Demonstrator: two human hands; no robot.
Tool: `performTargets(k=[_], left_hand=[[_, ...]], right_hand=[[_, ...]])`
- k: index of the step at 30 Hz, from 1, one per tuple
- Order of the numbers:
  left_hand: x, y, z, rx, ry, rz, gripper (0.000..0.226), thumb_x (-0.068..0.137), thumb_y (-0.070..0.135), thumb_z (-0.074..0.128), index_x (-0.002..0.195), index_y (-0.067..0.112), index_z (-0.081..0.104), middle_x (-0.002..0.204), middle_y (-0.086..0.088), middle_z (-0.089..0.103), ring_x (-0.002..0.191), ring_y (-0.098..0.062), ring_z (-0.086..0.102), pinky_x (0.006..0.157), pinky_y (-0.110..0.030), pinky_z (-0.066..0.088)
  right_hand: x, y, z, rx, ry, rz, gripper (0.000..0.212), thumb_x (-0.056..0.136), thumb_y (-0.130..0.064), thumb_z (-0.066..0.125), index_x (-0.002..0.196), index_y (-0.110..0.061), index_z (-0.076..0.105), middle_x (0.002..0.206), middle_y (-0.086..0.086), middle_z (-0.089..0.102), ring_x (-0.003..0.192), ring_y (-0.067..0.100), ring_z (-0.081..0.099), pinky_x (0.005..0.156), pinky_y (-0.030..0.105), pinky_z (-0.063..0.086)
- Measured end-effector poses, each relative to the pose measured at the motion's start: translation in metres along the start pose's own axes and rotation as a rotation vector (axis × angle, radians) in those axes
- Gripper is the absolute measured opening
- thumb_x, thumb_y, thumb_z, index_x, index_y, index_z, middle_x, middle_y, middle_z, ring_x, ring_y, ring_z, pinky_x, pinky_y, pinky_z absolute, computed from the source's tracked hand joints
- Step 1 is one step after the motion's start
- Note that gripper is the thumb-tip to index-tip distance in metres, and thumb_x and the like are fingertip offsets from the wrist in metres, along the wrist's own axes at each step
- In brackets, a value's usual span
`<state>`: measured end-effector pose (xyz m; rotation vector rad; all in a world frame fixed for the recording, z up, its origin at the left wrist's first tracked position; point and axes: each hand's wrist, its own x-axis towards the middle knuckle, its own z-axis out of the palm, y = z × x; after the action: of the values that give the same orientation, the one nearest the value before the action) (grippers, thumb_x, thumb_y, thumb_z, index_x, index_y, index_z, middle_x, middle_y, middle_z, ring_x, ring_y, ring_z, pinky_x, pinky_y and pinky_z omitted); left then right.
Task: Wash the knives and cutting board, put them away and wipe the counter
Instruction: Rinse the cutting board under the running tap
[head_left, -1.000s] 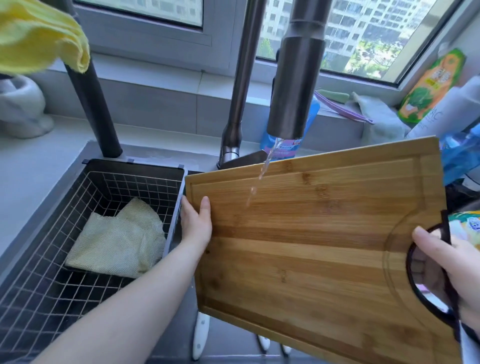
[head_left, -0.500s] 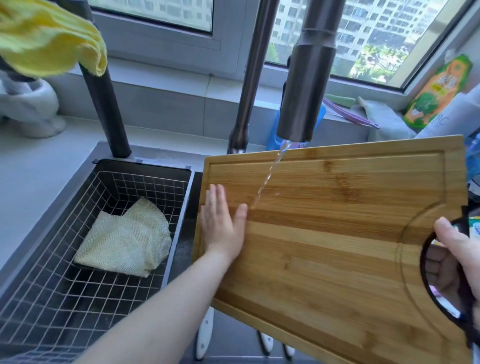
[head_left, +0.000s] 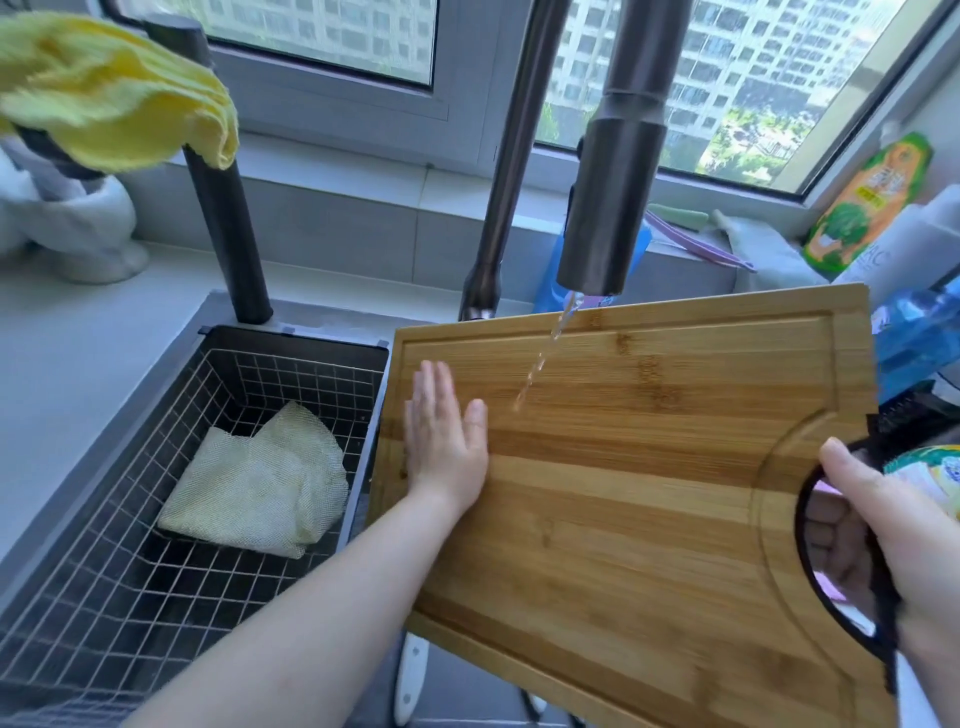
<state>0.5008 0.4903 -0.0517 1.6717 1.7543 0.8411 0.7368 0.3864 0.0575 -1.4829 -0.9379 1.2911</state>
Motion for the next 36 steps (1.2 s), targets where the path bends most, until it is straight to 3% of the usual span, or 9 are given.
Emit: performTargets(k=[5,10,13,16,22,25,28,33,36], left_hand=[[-0.009,0.030,0.006,-0.036,-0.006,0.325,0.069,0.083,0.043,0.010,0.145,0.018,-0.007,0.138,0.020,-0.021,0.129,0.004,-0.022,0.108,-0.019,-0.016],[0.008,-0.010,0.001,-0.112,0.063,-0.118,0.057,0.098,0.035,0.020,0.146,0.011,-0.002,0.156,-0.004,-0.009,0.143,-0.013,-0.009,0.115,-0.027,-0.006],[-0.017,0.006,0.010,-0.139,0.022,-0.011,0.060,0.097,0.039,0.017,0.145,0.013,-0.007,0.153,0.000,-0.018,0.139,-0.007,-0.018,0.111,-0.023,-0.012],[-0.038,0.029,0.021,-0.147,-0.022,0.249,0.069,0.084,0.045,0.013,0.145,0.019,-0.005,0.141,0.019,-0.018,0.129,0.004,-0.021,0.108,-0.020,-0.016],[-0.012,-0.006,0.013,-0.110,0.002,-0.183,0.059,0.098,0.039,0.022,0.147,0.013,0.000,0.156,-0.003,-0.010,0.143,-0.015,-0.008,0.114,-0.028,-0.004],[-0.038,0.018,0.018,-0.195,-0.049,0.075,0.063,0.095,0.048,0.020,0.145,0.021,-0.007,0.153,0.007,-0.016,0.138,-0.004,-0.017,0.111,-0.022,-0.012],[-0.044,0.031,0.021,-0.162,-0.061,0.343,0.075,0.074,0.065,0.009,0.137,0.031,-0.012,0.139,0.022,-0.020,0.129,0.007,-0.019,0.103,-0.009,-0.020],[-0.018,0.006,0.016,-0.174,-0.046,-0.110,0.064,0.096,0.047,0.022,0.146,0.017,-0.003,0.156,-0.001,-0.011,0.143,-0.014,-0.009,0.115,-0.032,-0.004],[-0.041,0.026,0.023,-0.219,-0.095,0.148,0.073,0.086,0.066,0.008,0.141,0.025,-0.015,0.149,0.011,-0.023,0.133,0.001,-0.023,0.108,-0.020,-0.018]], right_hand=[[-0.006,-0.006,0.007,-0.017,0.041,0.029,0.087,0.019,-0.063,0.085,0.085,-0.012,0.060,0.073,0.023,0.051,0.049,0.022,0.059,0.046,0.021,0.051],[-0.013,-0.025,0.008,-0.010,0.082,0.026,0.052,0.043,-0.046,0.077,0.071,-0.016,0.046,0.032,-0.002,0.034,0.027,0.002,0.039,0.029,0.013,0.035],[-0.017,-0.028,0.014,-0.051,0.117,-0.014,0.052,0.034,-0.056,0.085,0.048,-0.024,0.047,0.031,-0.006,0.027,0.025,0.000,0.031,0.029,0.009,0.030],[-0.017,-0.029,0.015,-0.008,0.046,-0.031,0.037,0.089,-0.018,0.055,0.058,-0.017,0.035,0.032,-0.008,0.028,0.025,0.000,0.033,0.028,0.009,0.029],[-0.021,-0.036,0.029,-0.047,0.017,-0.062,0.033,0.077,-0.017,0.064,0.056,-0.016,0.038,0.033,-0.002,0.033,0.026,0.006,0.040,0.029,0.012,0.032],[-0.017,-0.037,0.033,-0.075,0.010,-0.058,0.037,0.090,-0.004,0.045,0.056,-0.016,0.036,0.031,-0.005,0.031,0.025,0.001,0.036,0.029,0.009,0.030],[-0.014,-0.036,0.037,-0.108,0.010,-0.057,0.043,0.087,-0.006,0.052,0.045,-0.015,0.043,0.034,-0.004,0.034,0.028,0.002,0.038,0.031,0.011,0.033],[-0.016,-0.036,0.044,-0.188,0.014,-0.070,0.049,0.081,-0.008,0.058,0.033,-0.012,0.052,0.033,-0.003,0.038,0.029,0.002,0.041,0.032,0.013,0.036],[-0.014,-0.037,0.043,-0.172,0.037,-0.055,0.043,0.087,-0.006,0.051,0.047,-0.016,0.041,0.033,-0.004,0.033,0.027,0.003,0.036,0.029,0.013,0.033]])
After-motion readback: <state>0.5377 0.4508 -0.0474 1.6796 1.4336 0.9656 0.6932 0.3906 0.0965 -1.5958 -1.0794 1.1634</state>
